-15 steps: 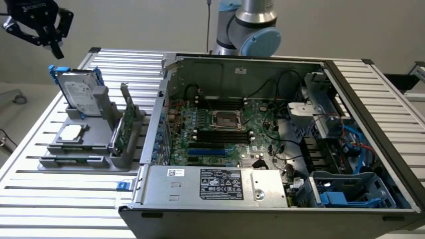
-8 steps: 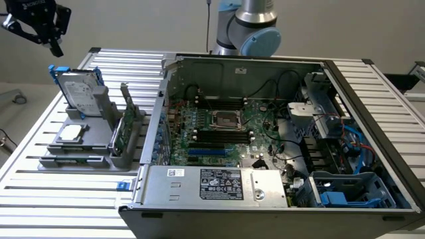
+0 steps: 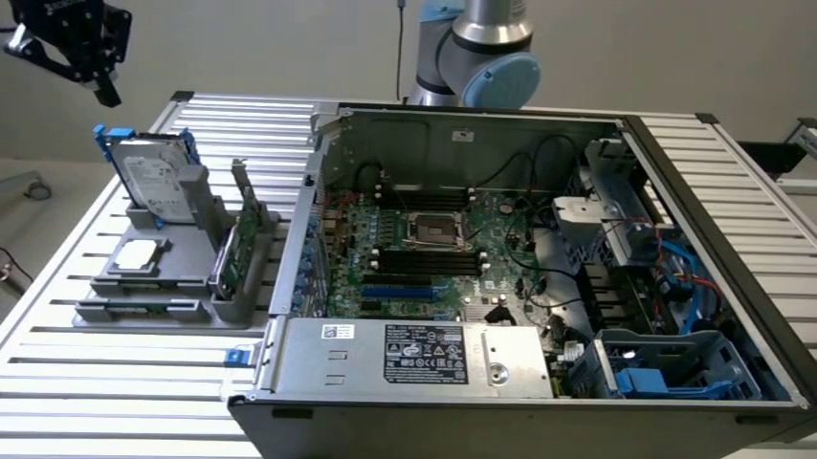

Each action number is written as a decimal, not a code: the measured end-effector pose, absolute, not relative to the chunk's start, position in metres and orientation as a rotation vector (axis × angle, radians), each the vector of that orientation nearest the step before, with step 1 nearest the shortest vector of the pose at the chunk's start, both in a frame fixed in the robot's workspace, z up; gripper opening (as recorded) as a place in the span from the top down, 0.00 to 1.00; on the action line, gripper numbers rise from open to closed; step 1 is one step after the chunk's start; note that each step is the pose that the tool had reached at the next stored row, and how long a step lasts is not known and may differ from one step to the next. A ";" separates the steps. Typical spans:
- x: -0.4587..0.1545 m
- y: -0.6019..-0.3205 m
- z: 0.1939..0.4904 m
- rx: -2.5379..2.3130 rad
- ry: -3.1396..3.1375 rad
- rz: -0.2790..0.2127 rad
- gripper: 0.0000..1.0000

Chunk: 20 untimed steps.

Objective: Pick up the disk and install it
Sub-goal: 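Pick up the disk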

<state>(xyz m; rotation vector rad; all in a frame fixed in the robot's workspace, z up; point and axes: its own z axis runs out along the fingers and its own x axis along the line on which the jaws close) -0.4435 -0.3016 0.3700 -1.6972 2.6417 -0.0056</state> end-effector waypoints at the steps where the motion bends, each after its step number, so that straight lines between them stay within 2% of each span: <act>1: -0.444 -0.302 0.370 -1.723 2.625 -0.005 0.89; 20: -0.444 -0.302 0.370 -2.148 2.290 -0.005 0.89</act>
